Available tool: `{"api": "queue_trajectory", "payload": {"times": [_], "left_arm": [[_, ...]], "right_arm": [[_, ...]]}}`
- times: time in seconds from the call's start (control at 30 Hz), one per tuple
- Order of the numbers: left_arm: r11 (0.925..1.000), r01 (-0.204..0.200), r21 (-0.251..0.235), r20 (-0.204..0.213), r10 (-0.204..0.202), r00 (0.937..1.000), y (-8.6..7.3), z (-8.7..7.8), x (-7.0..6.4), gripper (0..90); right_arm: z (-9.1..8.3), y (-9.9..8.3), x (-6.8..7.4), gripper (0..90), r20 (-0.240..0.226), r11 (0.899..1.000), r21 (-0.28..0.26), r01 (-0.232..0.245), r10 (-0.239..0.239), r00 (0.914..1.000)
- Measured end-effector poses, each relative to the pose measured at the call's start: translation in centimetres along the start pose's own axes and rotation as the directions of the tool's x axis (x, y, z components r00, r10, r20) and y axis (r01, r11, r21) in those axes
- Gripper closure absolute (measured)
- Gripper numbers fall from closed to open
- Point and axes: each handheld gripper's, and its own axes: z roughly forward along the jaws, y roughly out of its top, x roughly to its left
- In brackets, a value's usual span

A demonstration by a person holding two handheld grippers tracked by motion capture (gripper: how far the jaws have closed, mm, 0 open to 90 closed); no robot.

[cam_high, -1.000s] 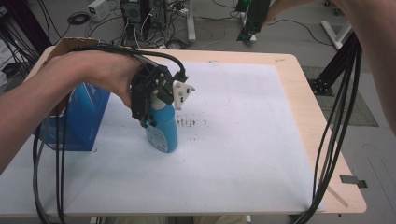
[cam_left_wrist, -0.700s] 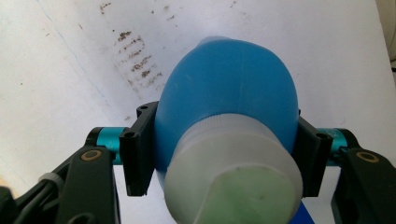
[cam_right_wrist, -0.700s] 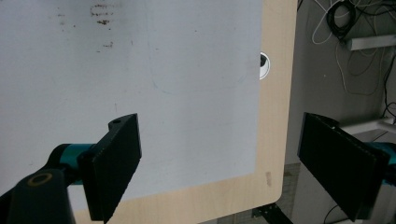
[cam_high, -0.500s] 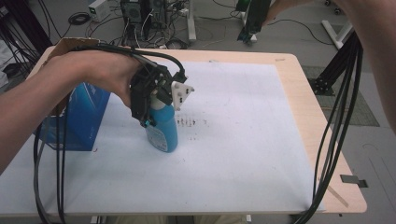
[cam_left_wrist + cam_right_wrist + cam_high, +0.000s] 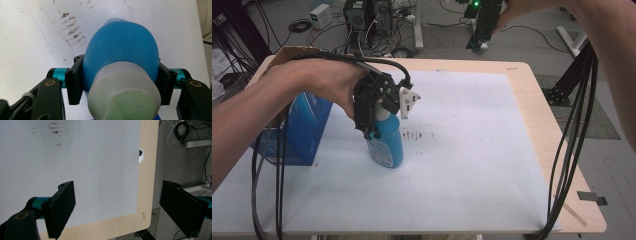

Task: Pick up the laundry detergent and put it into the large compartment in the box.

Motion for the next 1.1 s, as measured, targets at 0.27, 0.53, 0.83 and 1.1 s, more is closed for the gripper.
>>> {"api": "queue_trajectory", "payload": {"times": [0.27,0.53,0.83,1.1], "left_arm": [[0.9981,0.062,0.006,0.010,-0.062,0.9980,-0.1,-1.9,-0.1,37.3],[0.9941,0.107,0.011,0.003,-0.107,0.9942,0.0,-4.4,-0.2,37.4],[0.9842,0.176,0.023,-0.019,-0.175,0.9843,0.0,-7.1,0.0,37.4],[0.9614,0.268,0.062,-0.034,-0.267,0.9632,0.0,-9.1,0.3,37.5]], "right_arm": [[0.1,0.1,0.1,12.8,0.003,1.000,-0.002,0.002,-0.002,1.0000],[0.3,0.0,0.3,12.8,0.000,1.000,-0.003,0.008,-0.008,1.0000],[0.2,-0.4,0.5,12.8,0.004,1.000,-0.007,0.005,-0.005,1.0000],[0.2,-0.6,0.6,12.8,0.004,1.000,-0.008,0.002,-0.002,1.0000]]}}
